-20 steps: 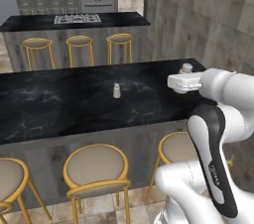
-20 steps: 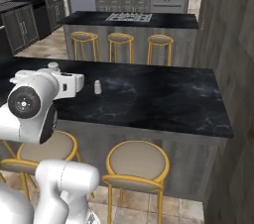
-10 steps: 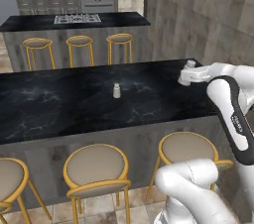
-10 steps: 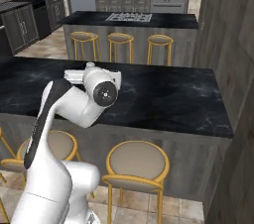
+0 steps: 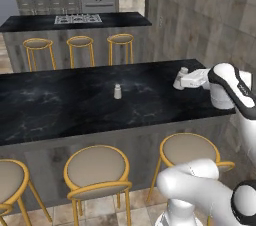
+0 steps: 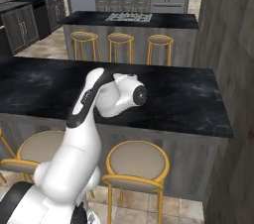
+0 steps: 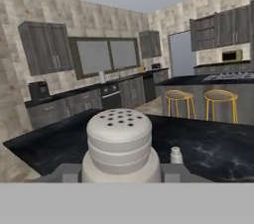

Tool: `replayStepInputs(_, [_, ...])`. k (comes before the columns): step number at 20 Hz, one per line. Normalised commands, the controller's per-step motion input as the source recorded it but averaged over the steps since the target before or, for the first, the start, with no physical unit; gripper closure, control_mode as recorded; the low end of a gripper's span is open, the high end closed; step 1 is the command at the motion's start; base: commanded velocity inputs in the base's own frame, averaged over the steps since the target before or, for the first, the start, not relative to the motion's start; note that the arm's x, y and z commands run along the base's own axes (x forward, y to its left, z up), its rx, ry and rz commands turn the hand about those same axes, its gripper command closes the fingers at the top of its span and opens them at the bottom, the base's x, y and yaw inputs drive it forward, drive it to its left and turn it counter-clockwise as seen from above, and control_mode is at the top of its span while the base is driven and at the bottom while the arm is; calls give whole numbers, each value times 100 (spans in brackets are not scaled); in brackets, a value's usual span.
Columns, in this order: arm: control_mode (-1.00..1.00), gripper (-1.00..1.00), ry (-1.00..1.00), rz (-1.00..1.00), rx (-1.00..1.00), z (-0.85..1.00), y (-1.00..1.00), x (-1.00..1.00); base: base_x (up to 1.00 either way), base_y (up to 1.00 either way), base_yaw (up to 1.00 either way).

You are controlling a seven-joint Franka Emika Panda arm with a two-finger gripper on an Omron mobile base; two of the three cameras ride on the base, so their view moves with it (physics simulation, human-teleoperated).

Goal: The dining table condiment station is running low on shaker. Refill the condiment station by opening the cabinet and taking the shaker from the cabinet and placing it on the dining table.

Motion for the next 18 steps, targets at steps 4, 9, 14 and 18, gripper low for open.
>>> replayStepInputs(4, [-100, 100, 4, 10, -5, -53, 1, 13, 0, 0, 0])
replayStepInputs(9, [-100, 100, 0, 4, -6, -52, 0, 25, 0, 0, 0])
replayStepInputs(14, [-100, 100, 2, 3, -3, -44, 0, 19, 0, 0, 0])
replayStepInputs(18, [-100, 100, 5, 1, -1, -29, -1, 43, 0, 0, 0])
